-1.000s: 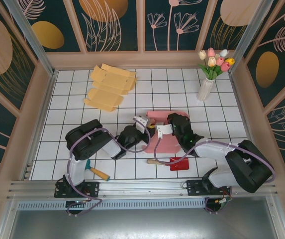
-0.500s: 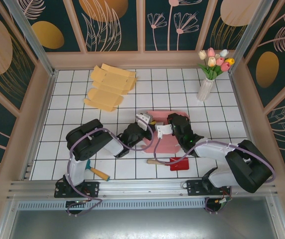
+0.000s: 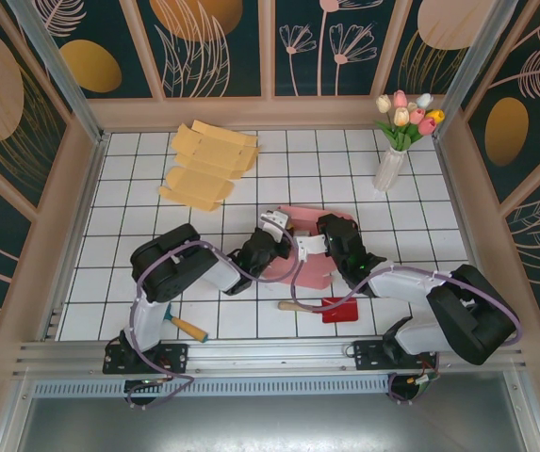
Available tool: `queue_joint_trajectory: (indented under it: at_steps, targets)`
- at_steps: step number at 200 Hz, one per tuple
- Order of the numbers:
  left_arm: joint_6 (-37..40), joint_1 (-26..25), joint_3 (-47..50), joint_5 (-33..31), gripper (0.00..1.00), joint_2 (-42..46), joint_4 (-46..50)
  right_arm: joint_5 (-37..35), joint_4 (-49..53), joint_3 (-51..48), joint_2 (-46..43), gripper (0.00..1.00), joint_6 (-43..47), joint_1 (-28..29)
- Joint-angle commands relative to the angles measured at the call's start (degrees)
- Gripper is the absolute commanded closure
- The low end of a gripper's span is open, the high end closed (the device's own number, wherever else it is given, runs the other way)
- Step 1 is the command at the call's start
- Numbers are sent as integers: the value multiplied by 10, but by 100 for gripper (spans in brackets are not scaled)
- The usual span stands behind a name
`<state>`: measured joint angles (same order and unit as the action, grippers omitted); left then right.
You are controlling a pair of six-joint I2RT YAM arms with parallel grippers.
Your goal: Fold the paper box
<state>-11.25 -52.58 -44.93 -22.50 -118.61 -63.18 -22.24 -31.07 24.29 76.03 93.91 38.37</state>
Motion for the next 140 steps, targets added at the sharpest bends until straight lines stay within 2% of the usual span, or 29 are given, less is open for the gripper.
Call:
queue_joint_trajectory:
  at_steps: [1, 29, 43, 60, 83, 98, 108, 140]
  targets:
    - [24, 7, -16, -102, 92, -22, 9, 9, 50, 4, -3, 100, -11, 3]
    - [25, 7, -29, -171, 100, -32, 23, 13, 56, 10, -2, 100, -21, 0]
    - [21, 7, -36, -220, 100, -35, 36, 13, 58, 10, -3, 100, -23, -1]
    - [30, 7, -35, -224, 100, -36, 35, 16, 60, 12, -3, 100, -26, -2]
    - [46, 7, -28, -152, 100, -32, 26, 21, 67, 16, -5, 100, -36, -2]
    - [50, 9, -31, -92, 98, -23, 48, 27, 77, 20, -7, 100, -48, -3]
    - [51, 8, -32, -75, 96, -14, 62, 32, 84, 23, -10, 100, -54, -6]
    - [54, 17, -3, 6, 85, 32, 78, 36, 97, 25, -13, 100, -58, -9]
